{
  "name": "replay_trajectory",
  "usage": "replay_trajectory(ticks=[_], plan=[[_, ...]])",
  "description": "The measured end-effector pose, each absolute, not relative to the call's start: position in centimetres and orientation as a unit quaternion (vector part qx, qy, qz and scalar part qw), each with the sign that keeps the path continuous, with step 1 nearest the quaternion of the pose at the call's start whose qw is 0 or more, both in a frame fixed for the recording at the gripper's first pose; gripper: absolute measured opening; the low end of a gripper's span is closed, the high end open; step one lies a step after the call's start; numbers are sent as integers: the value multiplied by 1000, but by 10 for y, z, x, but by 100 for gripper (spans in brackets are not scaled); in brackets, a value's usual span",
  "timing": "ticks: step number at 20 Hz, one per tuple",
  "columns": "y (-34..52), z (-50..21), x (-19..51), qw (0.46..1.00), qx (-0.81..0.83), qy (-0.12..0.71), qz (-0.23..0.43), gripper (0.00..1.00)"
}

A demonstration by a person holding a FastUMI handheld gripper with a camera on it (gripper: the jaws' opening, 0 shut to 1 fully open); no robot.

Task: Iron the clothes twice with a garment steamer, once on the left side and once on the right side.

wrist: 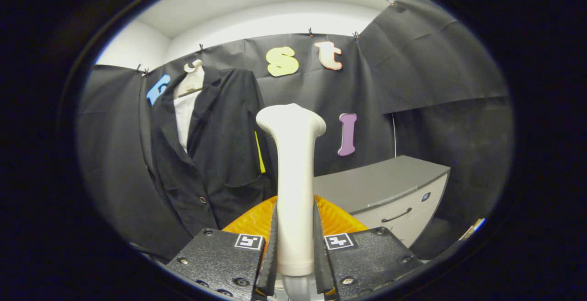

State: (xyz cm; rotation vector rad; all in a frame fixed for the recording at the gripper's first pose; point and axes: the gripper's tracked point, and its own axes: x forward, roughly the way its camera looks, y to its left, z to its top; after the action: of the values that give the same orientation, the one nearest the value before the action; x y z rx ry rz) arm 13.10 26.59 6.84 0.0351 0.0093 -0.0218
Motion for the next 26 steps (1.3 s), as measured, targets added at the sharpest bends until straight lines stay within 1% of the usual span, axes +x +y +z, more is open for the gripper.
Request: replay_trajectory(ticks=[8, 16, 23, 26], plan=[[328, 92, 153, 998, -1, -41, 42, 36], [365, 122, 193, 993, -22, -77, 88, 36], [389, 165, 232, 987, -40, -121, 102, 36], [390, 193, 239, 982, -38, -161, 92, 36]])
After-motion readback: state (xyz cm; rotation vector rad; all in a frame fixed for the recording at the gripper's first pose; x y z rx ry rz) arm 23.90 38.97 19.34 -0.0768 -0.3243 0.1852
